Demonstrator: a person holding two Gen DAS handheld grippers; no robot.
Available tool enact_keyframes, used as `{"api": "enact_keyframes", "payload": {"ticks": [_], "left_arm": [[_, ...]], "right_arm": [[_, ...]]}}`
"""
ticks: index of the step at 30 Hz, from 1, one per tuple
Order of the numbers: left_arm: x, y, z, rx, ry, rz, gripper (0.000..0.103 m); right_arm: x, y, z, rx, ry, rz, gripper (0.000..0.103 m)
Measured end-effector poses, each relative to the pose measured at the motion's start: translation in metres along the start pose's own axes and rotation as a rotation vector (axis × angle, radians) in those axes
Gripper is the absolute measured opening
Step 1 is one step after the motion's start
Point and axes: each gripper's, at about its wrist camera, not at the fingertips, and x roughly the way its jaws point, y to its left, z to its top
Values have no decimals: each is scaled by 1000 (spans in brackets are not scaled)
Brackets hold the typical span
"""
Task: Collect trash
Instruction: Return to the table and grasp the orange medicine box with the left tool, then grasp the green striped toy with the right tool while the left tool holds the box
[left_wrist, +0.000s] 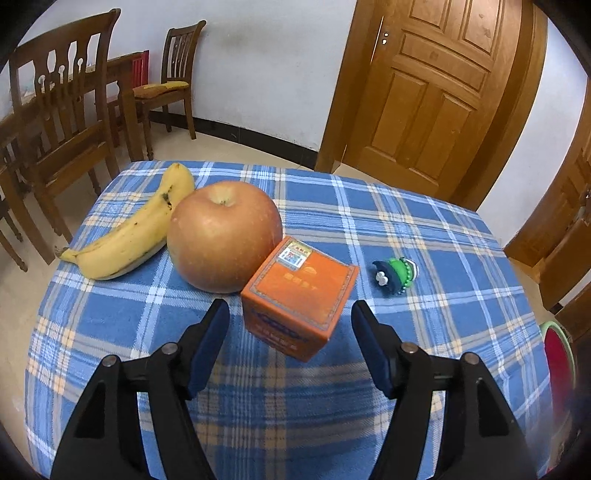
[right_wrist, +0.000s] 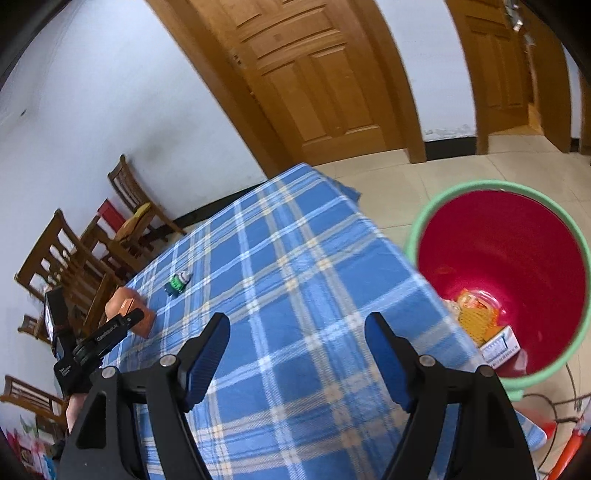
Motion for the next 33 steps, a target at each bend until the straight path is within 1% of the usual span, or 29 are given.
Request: {"api": "enact_keyframes", "payload": {"ticks": [2,6,15,18,22,25,29,33], "left_arm": [[5,2,-2,1,15,-5,54],[3,6,-2,-6,10,-20,54],[-12,11,-9,-11,22,9,54],[-23,12,-7,-23,0,-4,54],[-39,14,-4,-23,-53,1,54],[-46,16,-3,-20,-78,23,54],[-55,26,1,-54,-102,25,53],[-59,37,4,-87,-121,61,53]], "right_arm": [[7,9,2,-28,13,5,78],[19,30,7,-83,36,16,78],[57,74,9,-188,76,24,78],[74,90,10,-217,84,33,78],[98,111,10,-239,108,47,78],[113,127,11,-269,120,51,78],[129,144,12,-308,125,61,78],[145,153,13,-315,135,69,77]]}}
